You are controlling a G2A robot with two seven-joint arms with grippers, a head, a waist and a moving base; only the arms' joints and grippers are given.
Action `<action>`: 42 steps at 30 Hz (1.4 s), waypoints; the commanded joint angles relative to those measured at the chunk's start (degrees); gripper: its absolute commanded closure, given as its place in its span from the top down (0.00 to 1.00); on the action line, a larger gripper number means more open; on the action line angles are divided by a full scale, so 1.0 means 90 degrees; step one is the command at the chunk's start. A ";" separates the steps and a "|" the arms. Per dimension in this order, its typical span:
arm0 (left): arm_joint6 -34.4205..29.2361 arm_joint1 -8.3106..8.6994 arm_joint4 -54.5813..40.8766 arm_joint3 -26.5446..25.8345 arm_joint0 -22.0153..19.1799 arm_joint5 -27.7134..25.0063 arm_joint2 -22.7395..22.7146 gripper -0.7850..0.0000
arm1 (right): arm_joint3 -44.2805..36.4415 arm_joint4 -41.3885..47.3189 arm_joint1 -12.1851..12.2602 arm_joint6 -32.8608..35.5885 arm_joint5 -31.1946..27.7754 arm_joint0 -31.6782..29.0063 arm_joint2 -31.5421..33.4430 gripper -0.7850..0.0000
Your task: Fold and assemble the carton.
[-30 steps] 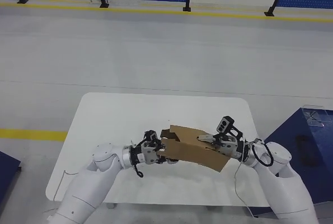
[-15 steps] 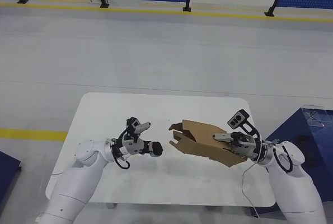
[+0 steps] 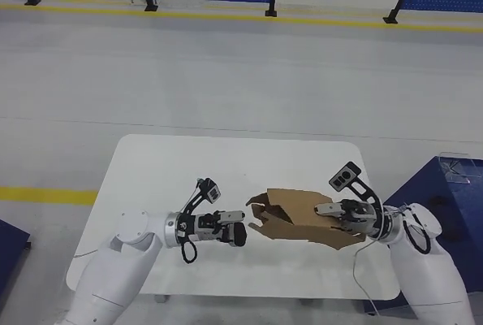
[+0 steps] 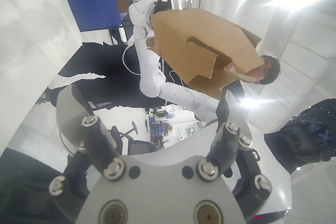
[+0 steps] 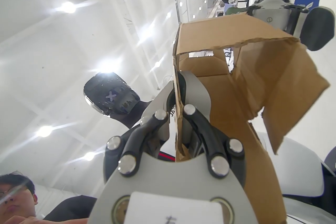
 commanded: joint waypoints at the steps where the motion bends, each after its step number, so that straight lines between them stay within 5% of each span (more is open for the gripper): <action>1: 0.0097 -0.0014 -0.0075 0.0022 -0.0010 -0.0004 0.0042 1.00 | -0.0048 -0.0064 0.0011 0.0035 -0.0018 -0.0023 -0.0018 0.00; 29: 0.0360 -0.0168 0.0130 0.0813 -0.0506 0.0227 0.0796 1.00 | -0.0180 0.0195 0.0060 -0.0241 0.0027 0.0030 -0.0207 0.00; 42: 0.0425 -0.0146 -0.0151 0.1042 -0.0504 0.0300 0.0604 1.00 | -0.0148 0.0433 0.0049 -0.0384 0.0333 0.0015 -0.0313 0.00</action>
